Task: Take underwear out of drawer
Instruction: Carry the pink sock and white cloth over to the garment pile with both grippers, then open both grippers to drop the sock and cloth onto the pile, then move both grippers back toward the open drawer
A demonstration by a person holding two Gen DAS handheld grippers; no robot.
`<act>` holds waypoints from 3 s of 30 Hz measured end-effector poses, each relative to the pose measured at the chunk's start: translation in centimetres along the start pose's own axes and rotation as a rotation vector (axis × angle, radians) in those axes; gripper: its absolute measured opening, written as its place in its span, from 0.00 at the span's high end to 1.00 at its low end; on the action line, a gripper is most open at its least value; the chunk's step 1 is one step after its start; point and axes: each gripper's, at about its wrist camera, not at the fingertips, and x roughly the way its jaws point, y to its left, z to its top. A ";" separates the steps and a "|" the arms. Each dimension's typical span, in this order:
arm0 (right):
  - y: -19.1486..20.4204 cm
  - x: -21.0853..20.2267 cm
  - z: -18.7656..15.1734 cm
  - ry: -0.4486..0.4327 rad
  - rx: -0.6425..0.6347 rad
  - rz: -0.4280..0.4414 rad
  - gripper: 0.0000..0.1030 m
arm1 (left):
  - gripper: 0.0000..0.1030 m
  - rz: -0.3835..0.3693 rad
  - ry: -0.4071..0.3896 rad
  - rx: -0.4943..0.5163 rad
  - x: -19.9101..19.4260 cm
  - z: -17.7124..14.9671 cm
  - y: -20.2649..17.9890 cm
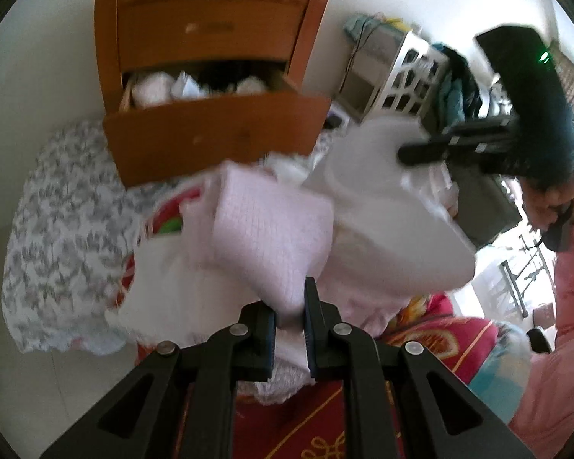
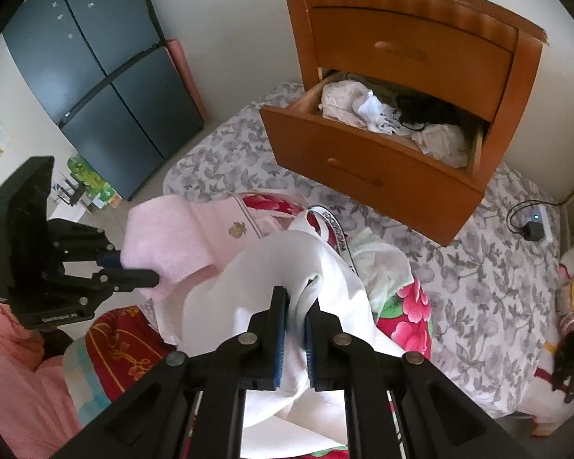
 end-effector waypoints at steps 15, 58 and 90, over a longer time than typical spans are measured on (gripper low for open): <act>-0.9 0.7 -0.2 0.034 -0.003 -0.072 0.68 | 0.74 -0.005 0.077 -0.036 1.1 -0.9 1.0; 0.5 -2.4 -3.1 0.002 -0.075 -0.054 0.00 | 0.03 0.058 -0.116 -0.092 -3.5 0.8 2.5; 1.2 -3.5 -0.8 -0.022 -0.126 -0.052 0.00 | 0.02 0.096 -0.095 -0.093 -3.6 6.6 2.7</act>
